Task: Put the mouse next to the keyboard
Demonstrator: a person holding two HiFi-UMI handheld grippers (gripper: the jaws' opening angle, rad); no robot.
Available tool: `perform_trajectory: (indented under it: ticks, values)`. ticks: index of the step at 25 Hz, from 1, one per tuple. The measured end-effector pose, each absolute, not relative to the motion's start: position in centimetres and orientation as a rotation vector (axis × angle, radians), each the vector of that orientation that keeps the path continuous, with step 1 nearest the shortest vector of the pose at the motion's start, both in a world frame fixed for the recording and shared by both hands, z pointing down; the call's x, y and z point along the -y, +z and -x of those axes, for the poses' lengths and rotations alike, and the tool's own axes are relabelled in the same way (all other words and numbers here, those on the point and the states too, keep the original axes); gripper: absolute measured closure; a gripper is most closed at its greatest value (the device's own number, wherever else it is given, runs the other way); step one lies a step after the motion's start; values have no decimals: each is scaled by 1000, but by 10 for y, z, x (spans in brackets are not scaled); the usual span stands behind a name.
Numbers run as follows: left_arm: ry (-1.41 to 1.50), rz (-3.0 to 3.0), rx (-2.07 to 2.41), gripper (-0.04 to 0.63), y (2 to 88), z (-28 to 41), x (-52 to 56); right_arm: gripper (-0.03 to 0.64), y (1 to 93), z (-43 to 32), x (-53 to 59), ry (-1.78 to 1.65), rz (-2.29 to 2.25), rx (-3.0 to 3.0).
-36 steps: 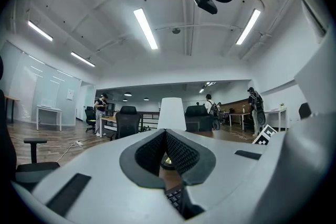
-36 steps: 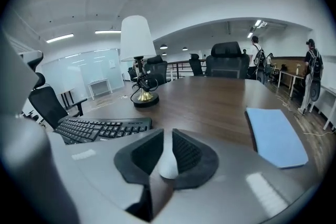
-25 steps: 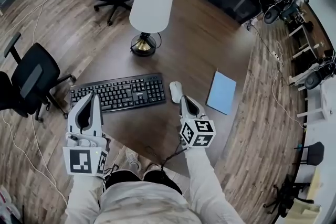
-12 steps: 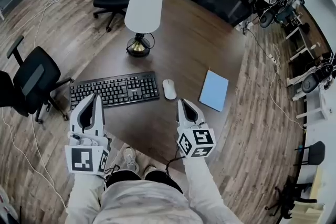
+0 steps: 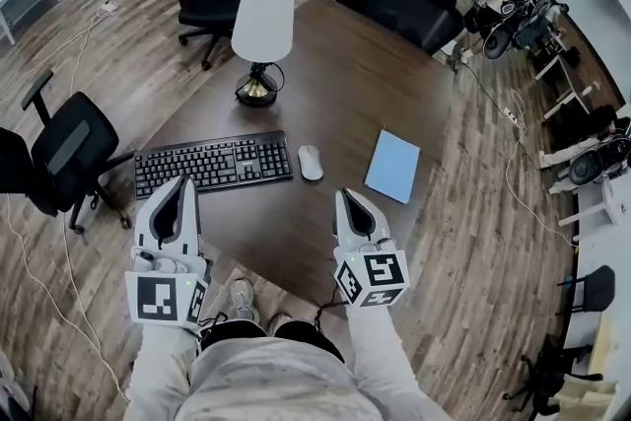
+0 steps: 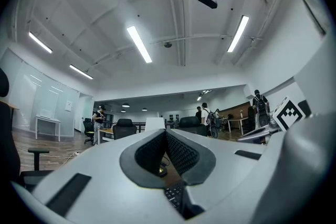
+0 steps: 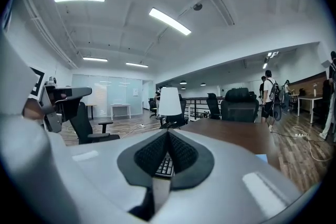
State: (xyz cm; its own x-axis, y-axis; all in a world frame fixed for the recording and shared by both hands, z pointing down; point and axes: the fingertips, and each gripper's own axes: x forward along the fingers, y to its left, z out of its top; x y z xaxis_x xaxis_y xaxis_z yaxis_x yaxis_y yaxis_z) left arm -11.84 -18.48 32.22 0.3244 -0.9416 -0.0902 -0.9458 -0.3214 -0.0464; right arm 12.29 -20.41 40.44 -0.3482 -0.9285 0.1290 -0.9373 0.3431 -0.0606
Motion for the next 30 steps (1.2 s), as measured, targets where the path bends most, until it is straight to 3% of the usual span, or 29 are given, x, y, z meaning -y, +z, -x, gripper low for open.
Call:
perform_trajectory:
  ticks: [30]
  values:
    - [76, 2414, -1744, 591, 291, 68, 88, 606, 330, -157, 98, -34, -1776, 2629]
